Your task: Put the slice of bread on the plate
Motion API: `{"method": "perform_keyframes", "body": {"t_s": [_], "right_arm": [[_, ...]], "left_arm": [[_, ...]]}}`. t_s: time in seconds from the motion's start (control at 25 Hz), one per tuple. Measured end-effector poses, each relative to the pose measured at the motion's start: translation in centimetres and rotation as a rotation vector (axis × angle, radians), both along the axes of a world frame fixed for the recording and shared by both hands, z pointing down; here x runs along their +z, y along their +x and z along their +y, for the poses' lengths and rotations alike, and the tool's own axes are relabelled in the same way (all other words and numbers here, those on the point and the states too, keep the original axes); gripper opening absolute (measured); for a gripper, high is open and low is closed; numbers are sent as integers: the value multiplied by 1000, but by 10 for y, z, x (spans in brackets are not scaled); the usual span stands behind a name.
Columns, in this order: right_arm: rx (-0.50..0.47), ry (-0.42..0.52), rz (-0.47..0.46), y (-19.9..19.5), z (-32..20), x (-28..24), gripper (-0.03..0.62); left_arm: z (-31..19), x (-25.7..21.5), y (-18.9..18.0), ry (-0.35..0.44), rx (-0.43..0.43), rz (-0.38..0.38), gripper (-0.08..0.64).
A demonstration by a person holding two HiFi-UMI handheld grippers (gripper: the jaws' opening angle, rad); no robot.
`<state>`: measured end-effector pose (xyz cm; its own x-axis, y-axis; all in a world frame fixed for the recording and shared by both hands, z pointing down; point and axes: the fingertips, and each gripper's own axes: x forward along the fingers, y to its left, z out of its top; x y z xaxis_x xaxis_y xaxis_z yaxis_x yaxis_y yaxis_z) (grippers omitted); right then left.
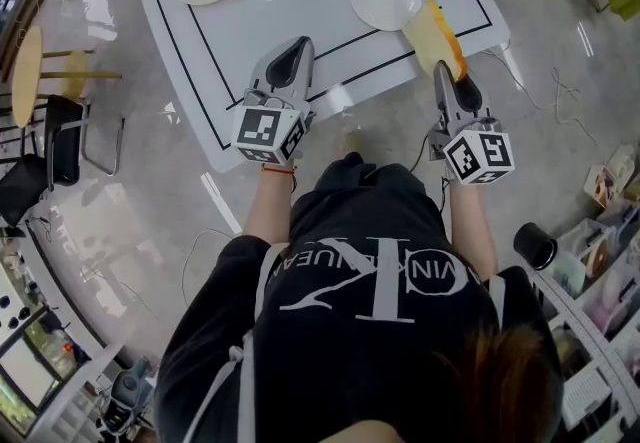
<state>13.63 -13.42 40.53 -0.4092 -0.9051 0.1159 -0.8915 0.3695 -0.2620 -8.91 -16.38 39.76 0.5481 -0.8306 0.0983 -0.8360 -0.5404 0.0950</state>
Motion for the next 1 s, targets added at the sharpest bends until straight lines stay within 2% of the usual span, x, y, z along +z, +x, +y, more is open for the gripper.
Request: {"method": "perform_keyframes", "body": {"t_s": [0.28, 0.68, 1.0], "right_arm": [[-1, -41, -21, -8, -13, 11, 94], [-36, -105, -74, -23, -58, 24, 94], [-51, -157, -275, -31, -105, 18, 91]], "left_arm": [[-4, 16, 1, -33, 33, -13, 5], [-40, 23, -2, -53, 34, -19, 3], [-78, 18, 0, -57, 19, -7, 3]]}}
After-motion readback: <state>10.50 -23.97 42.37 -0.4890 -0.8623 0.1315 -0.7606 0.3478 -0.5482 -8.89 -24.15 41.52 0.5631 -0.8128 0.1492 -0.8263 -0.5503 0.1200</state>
